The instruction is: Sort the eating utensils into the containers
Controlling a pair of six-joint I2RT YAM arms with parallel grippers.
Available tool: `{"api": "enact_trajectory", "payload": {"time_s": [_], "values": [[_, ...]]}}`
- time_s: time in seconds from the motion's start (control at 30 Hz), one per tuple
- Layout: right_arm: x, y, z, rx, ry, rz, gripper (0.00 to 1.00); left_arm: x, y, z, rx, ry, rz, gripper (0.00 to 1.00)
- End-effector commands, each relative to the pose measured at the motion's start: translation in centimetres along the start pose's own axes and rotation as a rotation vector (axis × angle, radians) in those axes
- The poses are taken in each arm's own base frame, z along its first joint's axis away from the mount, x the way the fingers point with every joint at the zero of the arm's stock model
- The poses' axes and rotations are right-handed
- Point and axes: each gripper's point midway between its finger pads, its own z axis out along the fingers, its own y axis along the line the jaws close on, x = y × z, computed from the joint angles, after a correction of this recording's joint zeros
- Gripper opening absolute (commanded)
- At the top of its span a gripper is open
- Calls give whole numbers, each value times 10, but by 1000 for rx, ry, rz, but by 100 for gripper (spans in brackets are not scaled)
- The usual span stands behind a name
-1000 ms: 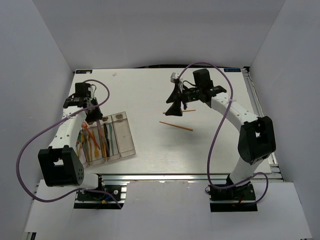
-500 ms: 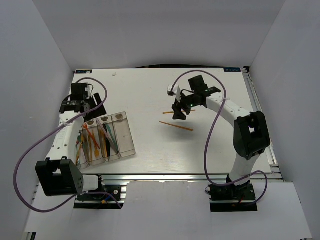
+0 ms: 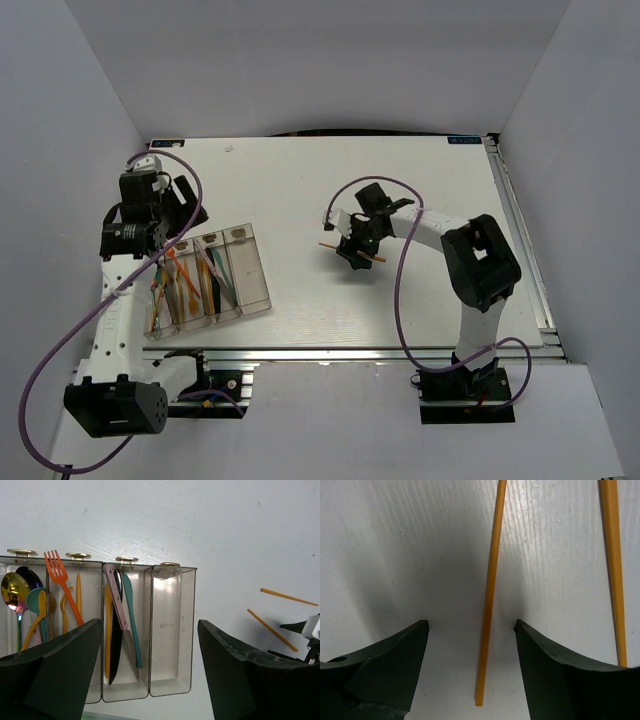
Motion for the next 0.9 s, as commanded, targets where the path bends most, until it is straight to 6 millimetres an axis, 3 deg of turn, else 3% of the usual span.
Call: {"api": "enact_trajectory", "payload": {"time_s": [0.0,0.07,0.17,0.2,0.3,0.43,0.53,0.63,0.77,0.87], "values": [[4,-27,4,114,38,-55,76,-5,-4,-13,29,-41,-31,88],[8,-29,10,116,50,-57,75,-2,-3,-15,29,-41,-35,88],[17,-24,20,80,75,-43,65,5,-8,-16,61,-23,-47,88],[15,-23,22,66,73,-32,47,6,-10,-16,69,-18,-57,88],[22,-10,30,12,96,8,17,8,-12,-17,83,-15,-74,88],[25,-2,31,0,94,18,2,10,-19,-19,120,-11,-97,88],[19,4,26,-28,72,23,0,11,-25,-19,152,-5,-127,88],[-11,11,8,-62,-27,24,0,10,-29,-21,172,-17,-140,89],[-71,25,-31,-125,-218,126,0,4,-33,-26,189,-36,-162,89],[-108,50,-44,-274,-295,260,0,-1,-36,-31,202,-55,-177,89]]}}
